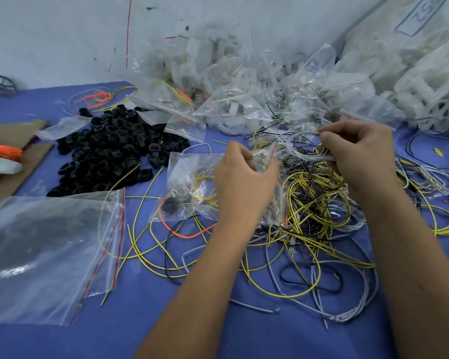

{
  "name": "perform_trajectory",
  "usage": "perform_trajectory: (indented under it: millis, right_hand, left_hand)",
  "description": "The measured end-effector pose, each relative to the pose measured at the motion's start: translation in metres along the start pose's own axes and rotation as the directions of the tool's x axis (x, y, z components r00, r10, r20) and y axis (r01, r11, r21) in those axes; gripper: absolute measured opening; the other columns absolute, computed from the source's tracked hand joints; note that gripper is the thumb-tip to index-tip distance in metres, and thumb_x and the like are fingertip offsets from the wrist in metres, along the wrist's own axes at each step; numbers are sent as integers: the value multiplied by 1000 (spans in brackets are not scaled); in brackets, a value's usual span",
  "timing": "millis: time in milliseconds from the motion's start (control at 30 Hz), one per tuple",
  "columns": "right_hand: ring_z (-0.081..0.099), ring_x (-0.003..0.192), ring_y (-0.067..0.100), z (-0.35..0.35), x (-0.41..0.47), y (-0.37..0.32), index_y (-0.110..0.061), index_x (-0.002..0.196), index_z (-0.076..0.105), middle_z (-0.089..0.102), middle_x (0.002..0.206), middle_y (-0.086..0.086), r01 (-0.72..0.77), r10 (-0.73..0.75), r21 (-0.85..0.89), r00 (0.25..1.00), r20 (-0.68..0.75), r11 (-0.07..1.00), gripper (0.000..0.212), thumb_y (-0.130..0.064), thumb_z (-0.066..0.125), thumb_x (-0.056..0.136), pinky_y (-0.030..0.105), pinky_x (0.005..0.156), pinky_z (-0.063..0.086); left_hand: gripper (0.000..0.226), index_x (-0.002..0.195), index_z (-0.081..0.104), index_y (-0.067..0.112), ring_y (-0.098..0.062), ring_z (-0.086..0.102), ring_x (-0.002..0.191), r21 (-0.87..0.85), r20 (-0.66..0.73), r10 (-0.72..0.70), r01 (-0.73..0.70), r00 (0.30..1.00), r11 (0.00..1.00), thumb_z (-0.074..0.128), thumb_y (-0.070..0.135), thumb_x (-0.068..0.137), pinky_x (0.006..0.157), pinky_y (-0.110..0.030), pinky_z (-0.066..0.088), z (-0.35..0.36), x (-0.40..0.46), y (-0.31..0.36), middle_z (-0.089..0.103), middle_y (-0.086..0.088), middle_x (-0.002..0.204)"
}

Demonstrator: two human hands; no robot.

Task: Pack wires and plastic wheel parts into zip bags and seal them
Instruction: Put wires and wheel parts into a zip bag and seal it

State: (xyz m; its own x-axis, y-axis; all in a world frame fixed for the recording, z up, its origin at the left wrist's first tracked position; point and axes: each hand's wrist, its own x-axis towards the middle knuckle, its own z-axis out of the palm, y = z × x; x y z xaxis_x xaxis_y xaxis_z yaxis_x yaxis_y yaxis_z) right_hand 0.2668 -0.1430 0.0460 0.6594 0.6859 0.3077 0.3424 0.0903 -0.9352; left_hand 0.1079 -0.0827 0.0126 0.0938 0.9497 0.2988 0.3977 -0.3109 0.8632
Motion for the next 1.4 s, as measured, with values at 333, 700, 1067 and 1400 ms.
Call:
perform_trajectory:
  millis: [333, 700, 1067, 1400]
  right_hand:
    - [53, 56, 18, -13, 6, 2, -24, 73, 77, 64, 57, -5, -66, 63, 80, 997, 47, 995, 24, -7, 68, 87, 27, 50, 41]
    - [52, 49, 8, 6, -5, 0, -12, 79, 78, 69, 59, 4, -6, 24, -47, 922, 387, 999, 17, 0, 69, 85, 18, 46, 38]
    - [67, 69, 4, 53, -33, -2, -11, 81, 71, 74, 73, -5, -82, -78, 301, 871, 484, 950, 34, 9, 50, 99, 17, 64, 53]
    - [64, 69, 7, 57, -41, -6, -15, 92, 64, 70, 75, -11, -77, -55, 200, 813, 580, 977, 41, 2, 31, 109, 33, 60, 53]
  left_hand:
    - [18, 77, 63, 21, -7, 61, 64, 21, 136, 1, -3, 991, 1000, 78, 30, 77, 63, -24, 50, -3, 1, 2, 64, 8, 65]
    - [13, 74, 66, 18, -9, 55, 53, -179, -108, 253, -269, 962, 946, 74, 15, 85, 52, -26, 48, -1, -1, 8, 58, 9, 57]
    - [8, 79, 70, 10, -10, 56, 59, -159, -220, 487, -524, 845, 837, 75, 7, 84, 54, -32, 48, 2, -11, 14, 62, 5, 66]
    - [9, 80, 70, 13, -7, 57, 63, -162, -252, 455, -501, 854, 850, 77, 12, 85, 59, -28, 50, 3, -11, 12, 63, 8, 69]
